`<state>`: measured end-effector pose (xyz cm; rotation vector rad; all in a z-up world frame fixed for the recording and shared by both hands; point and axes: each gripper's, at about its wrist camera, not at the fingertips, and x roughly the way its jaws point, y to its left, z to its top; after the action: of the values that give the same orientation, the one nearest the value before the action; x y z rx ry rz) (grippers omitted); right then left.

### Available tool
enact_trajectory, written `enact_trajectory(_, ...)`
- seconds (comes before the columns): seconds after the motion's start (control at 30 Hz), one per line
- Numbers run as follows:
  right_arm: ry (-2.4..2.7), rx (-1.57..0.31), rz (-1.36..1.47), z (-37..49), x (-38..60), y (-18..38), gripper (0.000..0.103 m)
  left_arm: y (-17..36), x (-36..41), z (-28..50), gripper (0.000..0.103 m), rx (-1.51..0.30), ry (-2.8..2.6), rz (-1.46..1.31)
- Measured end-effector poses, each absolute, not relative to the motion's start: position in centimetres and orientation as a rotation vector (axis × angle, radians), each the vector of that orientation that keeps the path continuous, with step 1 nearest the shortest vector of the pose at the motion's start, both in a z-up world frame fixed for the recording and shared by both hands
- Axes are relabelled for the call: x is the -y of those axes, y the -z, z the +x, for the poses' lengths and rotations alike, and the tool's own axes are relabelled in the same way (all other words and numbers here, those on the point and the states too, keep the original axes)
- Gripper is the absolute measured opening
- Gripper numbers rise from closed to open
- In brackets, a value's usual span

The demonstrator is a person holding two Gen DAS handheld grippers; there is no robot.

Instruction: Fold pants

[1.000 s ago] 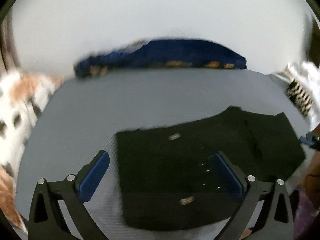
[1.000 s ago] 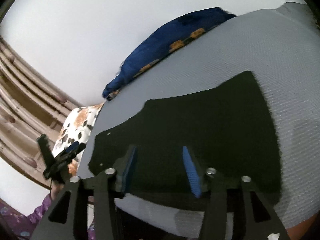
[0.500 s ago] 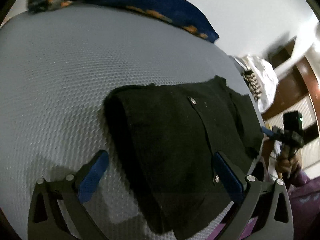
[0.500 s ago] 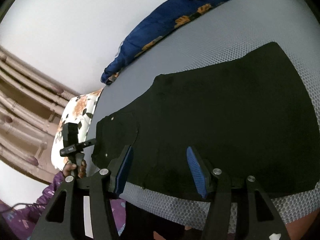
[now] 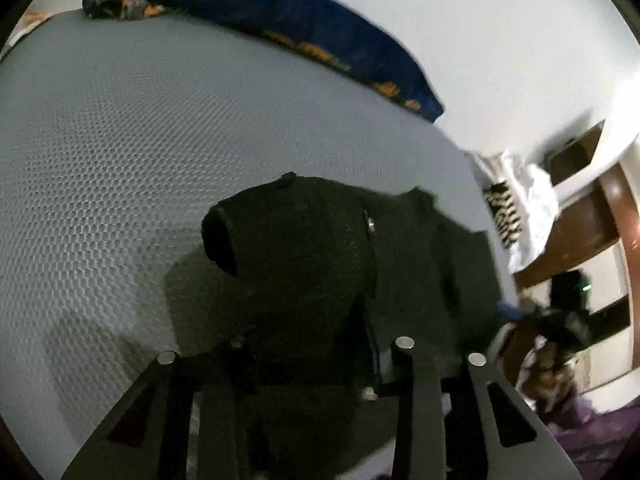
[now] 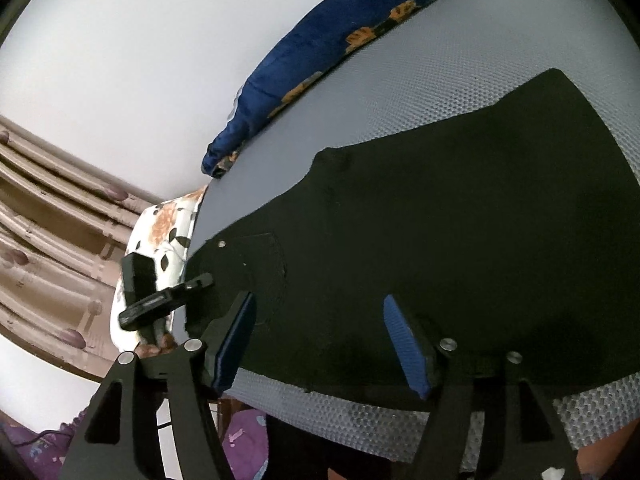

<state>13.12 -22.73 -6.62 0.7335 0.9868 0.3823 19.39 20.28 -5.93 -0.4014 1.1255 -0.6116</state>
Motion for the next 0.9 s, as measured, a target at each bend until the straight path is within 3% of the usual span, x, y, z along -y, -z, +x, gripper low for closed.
enact_trajectory(0.43, -0.490, -0.962, 0.806, 13.4, 23.7, 7.0, 0.067, -2.5, -10.9, 16.0, 0.022, -1.112, 0.735, -0.425)
enact_trajectory(0.9, -0.732, -0.920, 0.849, 13.9, 22.8, 5.1, 0.077, -3.8, 0.4, 16.5, 0.022, -1.123, 0.876, -0.467)
